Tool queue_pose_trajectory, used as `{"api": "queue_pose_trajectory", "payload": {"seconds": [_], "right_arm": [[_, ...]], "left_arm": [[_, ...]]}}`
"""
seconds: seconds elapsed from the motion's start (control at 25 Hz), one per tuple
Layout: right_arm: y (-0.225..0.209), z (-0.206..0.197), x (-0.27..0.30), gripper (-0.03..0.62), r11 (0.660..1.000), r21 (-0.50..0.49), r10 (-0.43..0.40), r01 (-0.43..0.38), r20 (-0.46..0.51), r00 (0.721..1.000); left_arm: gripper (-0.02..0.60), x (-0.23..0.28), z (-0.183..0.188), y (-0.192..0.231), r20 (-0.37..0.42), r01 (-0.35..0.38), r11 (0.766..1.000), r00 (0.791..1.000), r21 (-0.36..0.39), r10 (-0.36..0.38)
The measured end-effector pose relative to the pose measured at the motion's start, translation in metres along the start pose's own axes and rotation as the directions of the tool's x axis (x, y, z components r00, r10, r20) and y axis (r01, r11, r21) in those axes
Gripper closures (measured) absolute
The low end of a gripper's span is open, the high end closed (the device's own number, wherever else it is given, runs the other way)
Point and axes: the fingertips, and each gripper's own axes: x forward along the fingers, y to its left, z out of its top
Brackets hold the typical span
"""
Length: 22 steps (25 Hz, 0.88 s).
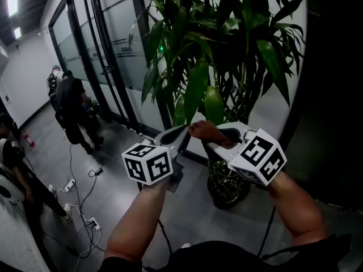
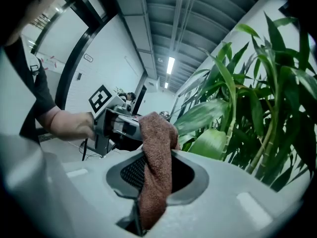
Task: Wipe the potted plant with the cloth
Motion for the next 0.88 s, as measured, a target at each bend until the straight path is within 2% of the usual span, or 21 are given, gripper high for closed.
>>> {"api": "queue_pose_trajectory", "payload": {"seconds": [0.16,0.28,0.4,0.68,0.88], "right_arm": [[0.01,-0.01,-0.033,0.523,0.997,0.067,-0.043,0.037,0.081,0.996],[0.01,-0.02,-0.066,0.523,0.985,0.153,-0.106,0.084,0.147,0.983],[0.015,-0.03,-0.097,0.523,0.973,0.198,-0.158,0.121,0.183,0.97],[0.014,-0.057,-0.128,0.523,0.967,0.237,-0.148,0.098,0.203,0.968],[0.017,-0.065,-0.144,0.523,0.958,0.262,-0.173,0.121,0.186,0.967]], "left_arm": [[0.544,-0.014,0.001,-0.016,0.041,-0.008,1.0,0.999,-0.021,0.008],[0.538,-0.024,-0.005,-0.031,0.062,-0.016,0.999,0.998,-0.042,0.019],[0.537,-0.033,-0.02,-0.048,0.063,-0.036,0.998,0.997,-0.05,0.04],[0.56,-0.016,-0.061,-0.088,-0.007,-0.043,0.998,0.999,-0.045,0.043],[0.565,-0.01,-0.07,-0.124,-0.052,0.017,1.0,0.998,-0.015,-0.018]]}}
